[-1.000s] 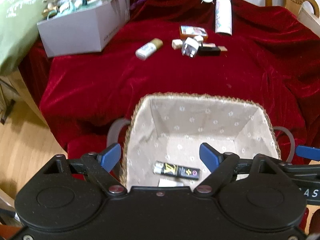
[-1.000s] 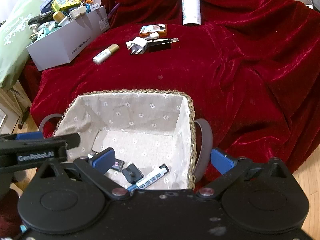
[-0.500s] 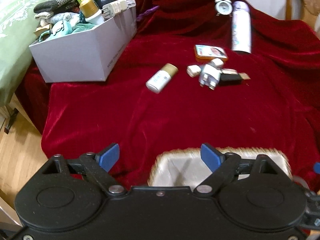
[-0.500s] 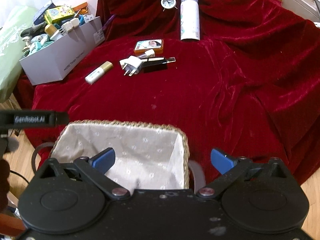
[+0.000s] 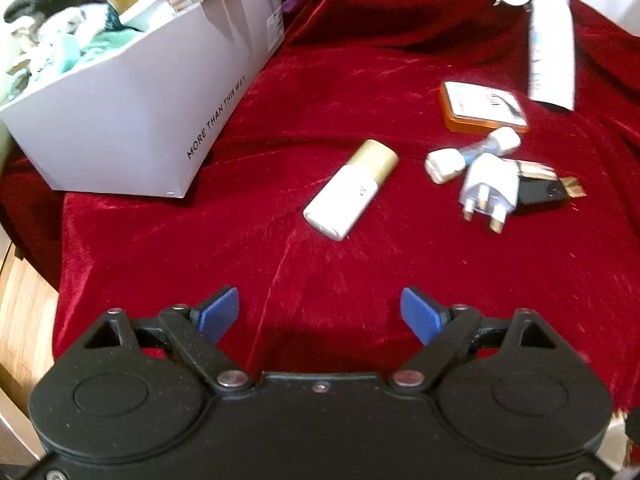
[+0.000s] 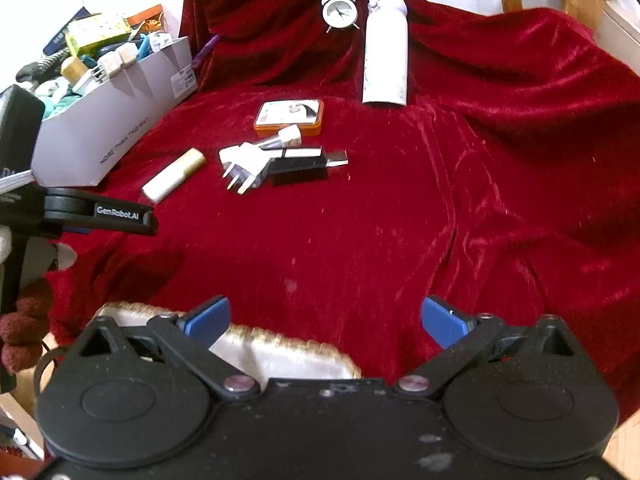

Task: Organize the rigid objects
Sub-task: 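Move both tools back over the remaining items on the velvet, then grasp the white-and-gold cylinder with the left tool while the right tool grasps the white plug adapter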

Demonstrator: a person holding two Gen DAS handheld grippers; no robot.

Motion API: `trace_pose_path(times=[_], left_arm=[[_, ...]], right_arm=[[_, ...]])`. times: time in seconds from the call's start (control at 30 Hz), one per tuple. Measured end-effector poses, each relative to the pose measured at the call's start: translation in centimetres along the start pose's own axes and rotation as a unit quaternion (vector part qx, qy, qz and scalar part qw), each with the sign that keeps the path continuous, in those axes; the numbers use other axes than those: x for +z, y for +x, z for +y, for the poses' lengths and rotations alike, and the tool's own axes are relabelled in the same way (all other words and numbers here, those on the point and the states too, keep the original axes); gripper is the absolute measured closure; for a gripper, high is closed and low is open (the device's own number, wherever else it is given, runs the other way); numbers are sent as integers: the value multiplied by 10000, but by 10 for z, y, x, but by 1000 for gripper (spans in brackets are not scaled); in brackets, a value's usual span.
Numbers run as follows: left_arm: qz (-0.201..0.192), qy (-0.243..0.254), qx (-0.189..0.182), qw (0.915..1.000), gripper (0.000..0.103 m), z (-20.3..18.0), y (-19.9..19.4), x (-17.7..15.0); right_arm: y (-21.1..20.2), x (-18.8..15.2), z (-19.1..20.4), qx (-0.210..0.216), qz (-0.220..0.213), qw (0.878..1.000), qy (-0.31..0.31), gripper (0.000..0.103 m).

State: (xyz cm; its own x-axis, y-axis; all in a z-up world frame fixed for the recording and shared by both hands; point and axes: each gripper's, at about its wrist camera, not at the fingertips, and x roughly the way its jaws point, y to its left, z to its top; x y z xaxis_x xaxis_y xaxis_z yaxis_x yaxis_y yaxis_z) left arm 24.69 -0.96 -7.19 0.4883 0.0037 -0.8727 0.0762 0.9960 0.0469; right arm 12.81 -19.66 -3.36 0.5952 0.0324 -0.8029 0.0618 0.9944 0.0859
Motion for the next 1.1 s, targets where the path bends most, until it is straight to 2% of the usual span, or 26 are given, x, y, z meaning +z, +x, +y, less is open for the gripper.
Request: trace_pose_path(times=[0.2, 0.4, 0.6, 0.73, 0.83, 0.97, 1.1], left_arm=[[198, -141, 106, 9996, 18, 8, 25, 11], [216, -502, 113, 9984, 14, 23, 41, 27], [199, -926, 524, 9941, 14, 38, 48, 39], [22, -724, 677, 9951, 17, 25, 40, 36], [-198, -590, 383, 9973, 16, 18, 32, 33], [-206, -821, -64, 9964, 10, 14, 32, 38], [-166, -1172, -134, 9929, 10, 12, 40, 51]], right_arm=[[19, 21, 6, -48, 4, 9999, -93, 0], [38, 35, 9, -76, 80, 9999, -120, 0], [58, 47, 3, -172, 150, 9997, -38, 0], [75, 57, -1, -228, 164, 9996, 12, 0], [88, 65, -2, -245, 178, 9995, 2, 0], [98, 72, 2, -128, 121, 9998, -114, 0], [104, 77, 15, 10, -93, 9985, -542, 0]])
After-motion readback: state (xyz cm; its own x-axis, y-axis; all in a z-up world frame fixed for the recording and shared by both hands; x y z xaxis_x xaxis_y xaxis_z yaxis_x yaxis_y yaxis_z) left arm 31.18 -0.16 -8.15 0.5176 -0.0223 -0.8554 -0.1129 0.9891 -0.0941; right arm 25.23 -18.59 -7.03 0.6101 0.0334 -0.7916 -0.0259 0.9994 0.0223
